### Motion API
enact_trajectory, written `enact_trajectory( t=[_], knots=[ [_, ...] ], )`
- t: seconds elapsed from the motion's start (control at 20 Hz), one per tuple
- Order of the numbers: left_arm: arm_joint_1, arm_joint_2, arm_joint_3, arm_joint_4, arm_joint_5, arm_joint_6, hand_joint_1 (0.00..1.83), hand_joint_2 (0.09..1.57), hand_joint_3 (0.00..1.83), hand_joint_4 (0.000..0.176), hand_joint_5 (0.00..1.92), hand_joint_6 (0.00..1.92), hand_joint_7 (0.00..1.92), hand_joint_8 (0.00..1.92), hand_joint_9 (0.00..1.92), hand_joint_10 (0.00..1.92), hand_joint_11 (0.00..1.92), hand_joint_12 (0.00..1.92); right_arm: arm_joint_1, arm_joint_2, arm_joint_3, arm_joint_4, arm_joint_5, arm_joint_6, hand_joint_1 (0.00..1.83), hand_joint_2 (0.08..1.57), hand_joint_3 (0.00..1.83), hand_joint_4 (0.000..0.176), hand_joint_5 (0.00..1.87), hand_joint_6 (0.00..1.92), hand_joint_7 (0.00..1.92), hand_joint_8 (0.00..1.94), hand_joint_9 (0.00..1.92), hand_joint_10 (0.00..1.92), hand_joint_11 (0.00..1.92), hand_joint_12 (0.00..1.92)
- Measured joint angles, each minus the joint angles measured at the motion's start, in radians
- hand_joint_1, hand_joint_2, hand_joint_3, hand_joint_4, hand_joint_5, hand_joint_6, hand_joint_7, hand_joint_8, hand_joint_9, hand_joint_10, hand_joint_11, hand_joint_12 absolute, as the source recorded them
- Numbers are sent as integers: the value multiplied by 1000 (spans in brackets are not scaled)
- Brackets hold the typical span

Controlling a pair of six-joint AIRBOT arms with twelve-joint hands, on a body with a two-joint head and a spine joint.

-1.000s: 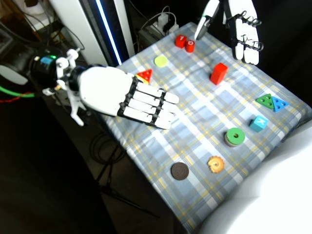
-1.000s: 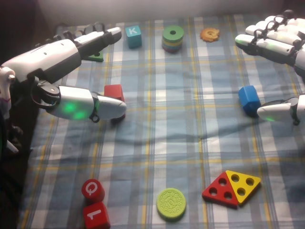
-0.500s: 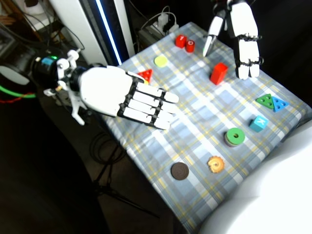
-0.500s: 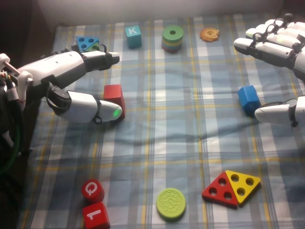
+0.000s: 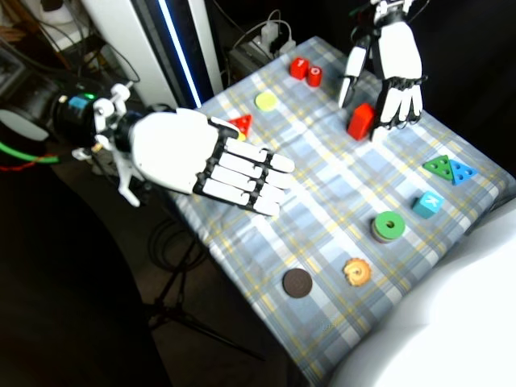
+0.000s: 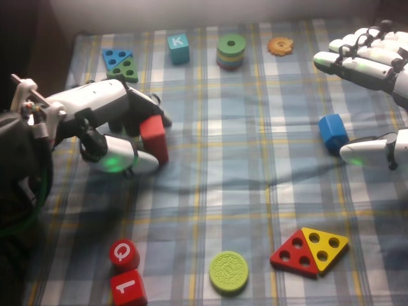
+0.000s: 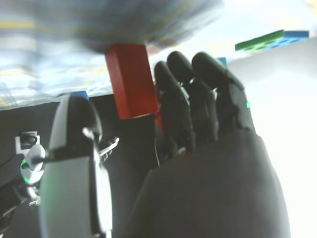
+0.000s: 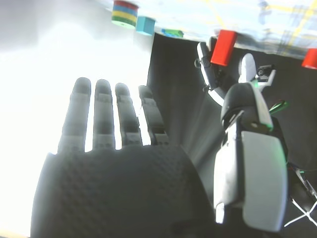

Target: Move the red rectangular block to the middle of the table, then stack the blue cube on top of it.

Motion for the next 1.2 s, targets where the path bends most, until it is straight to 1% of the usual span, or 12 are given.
enact_trajectory(
  t=[0.05,0.25,0.4,0.45,0.5,0.7,0.8,0.85,0.95,1.0,1.1,1.2],
  knots=[
    [-6,0,-8,8,7,-1,1201,1261,1,0,695,1133,762,1631,895,1714,957,1918,-6,0,0,0,9,5,289,1063,0,59,0,0,0,0,0,0,0,0],
    [-42,14,-62,86,-37,-2,1179,1303,2,0,606,1235,711,1710,823,1774,877,1920,-11,-2,0,0,6,8,283,1076,5,72,0,0,0,0,0,0,0,0],
    [-74,14,-75,131,-66,-2,1188,1291,0,0,607,1232,750,1650,868,1678,859,1861,-11,-2,0,0,6,11,291,1091,9,56,0,0,0,0,0,0,0,0],
    [-87,10,-72,139,-68,-1,1189,1290,0,0,593,1260,761,1628,861,1620,830,1805,-11,-2,0,0,7,13,284,1096,10,63,0,0,0,0,0,0,0,0],
    [-105,-4,-58,147,-67,0,1193,1286,0,0,601,1256,768,1623,898,1614,876,1784,-11,-2,0,4,7,15,274,1093,8,52,0,0,0,0,0,0,0,0],
    [-197,-106,26,170,-13,-2,1194,1275,1,0,662,1201,752,1668,941,1843,1000,1921,-15,-2,-1,0,20,19,317,1087,2,68,0,0,0,0,0,0,0,0],
    [-214,-150,66,172,25,-2,1196,1269,0,0,685,1205,757,1626,765,1713,759,1921,-18,-2,-1,1,19,19,365,1089,2,80,0,0,0,0,0,0,0,0],
    [-226,-191,114,162,65,-1,1135,1226,0,0,777,1245,931,1821,1115,1879,1198,1921,-19,-2,-1,0,19,20,359,1093,4,76,0,0,0,0,0,0,0,0],
    [-237,-234,166,88,110,62,1116,1212,0,0,797,1262,1059,1917,1319,1919,1454,1921,-23,-2,-1,-1,23,21,353,1102,6,70,0,0,0,0,0,0,0,0],
    [-241,-249,180,45,122,110,1204,1205,0,0,791,1116,901,1552,971,1722,1011,1921,-23,-2,-1,-1,22,21,348,1105,7,74,0,0,0,0,0,0,0,0],
    [-242,-296,225,-28,156,175,1327,1209,1,0,696,1155,842,1303,814,1591,804,1853,-24,-2,0,0,20,21,337,1109,8,79,0,0,0,0,0,0,0,0],
    [-237,-328,243,-47,179,178,1225,1215,0,0,765,1078,833,1499,663,1808,643,1918,-24,-7,0,-2,21,22,346,1113,8,94,0,0,0,0,0,0,0,0]
  ],
)
